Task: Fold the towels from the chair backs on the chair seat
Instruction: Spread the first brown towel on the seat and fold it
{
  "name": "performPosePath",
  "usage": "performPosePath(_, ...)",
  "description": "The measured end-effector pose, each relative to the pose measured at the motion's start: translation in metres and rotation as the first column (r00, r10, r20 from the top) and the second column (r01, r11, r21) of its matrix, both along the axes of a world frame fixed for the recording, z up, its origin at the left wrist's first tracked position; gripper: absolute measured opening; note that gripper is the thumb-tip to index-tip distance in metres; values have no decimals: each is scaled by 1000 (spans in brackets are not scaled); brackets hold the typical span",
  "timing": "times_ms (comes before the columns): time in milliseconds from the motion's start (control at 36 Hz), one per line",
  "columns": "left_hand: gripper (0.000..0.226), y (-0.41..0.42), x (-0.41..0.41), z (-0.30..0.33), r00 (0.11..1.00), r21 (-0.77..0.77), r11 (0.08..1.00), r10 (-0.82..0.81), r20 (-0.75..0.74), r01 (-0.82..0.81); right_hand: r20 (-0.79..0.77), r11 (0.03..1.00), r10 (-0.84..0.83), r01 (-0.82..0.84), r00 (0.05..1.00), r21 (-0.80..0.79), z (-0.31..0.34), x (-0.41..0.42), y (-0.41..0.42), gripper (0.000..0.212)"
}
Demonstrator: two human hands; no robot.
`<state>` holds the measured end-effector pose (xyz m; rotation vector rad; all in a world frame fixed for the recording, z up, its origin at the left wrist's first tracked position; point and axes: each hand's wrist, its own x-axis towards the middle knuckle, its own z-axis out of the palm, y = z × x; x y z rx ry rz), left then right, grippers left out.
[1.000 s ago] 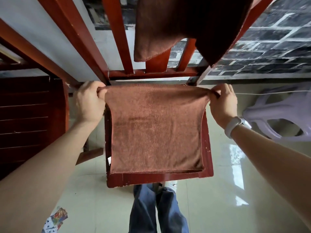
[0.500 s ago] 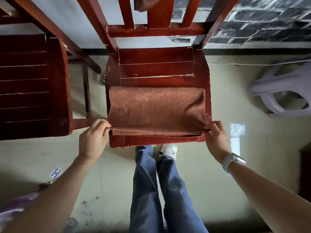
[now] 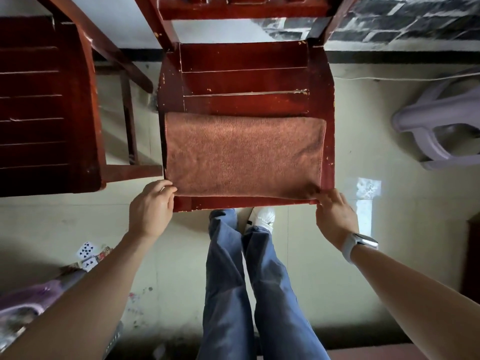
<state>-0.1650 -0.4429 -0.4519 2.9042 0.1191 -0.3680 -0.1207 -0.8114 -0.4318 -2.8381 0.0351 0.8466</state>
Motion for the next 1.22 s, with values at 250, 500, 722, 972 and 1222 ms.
performPosePath(250,41,-42,28,9,1000,16,1000,-25,-1,25,204,983,159,-174,966,59,8,19,50,44)
performPosePath(500,54,-81,107,-27,984,34,983,-181,-9,181,298,879,447,-476,843,28,-41,84,134,55)
performPosePath(722,58,-36,109,-49,997,96,992,-78,-28,81,295,913,407,-398,865,-92,-63,103,81,54)
performPosePath(972,63,-10,94,-29,965,100,964,254,-62,-248,258,929,-370,364,893,74,-35,98,-4,60)
performPosePath(1222,60,-78,68,-23,994,6,1000,-4,-105,5,183,774,-630,588,755,238,-38,66,25,23)
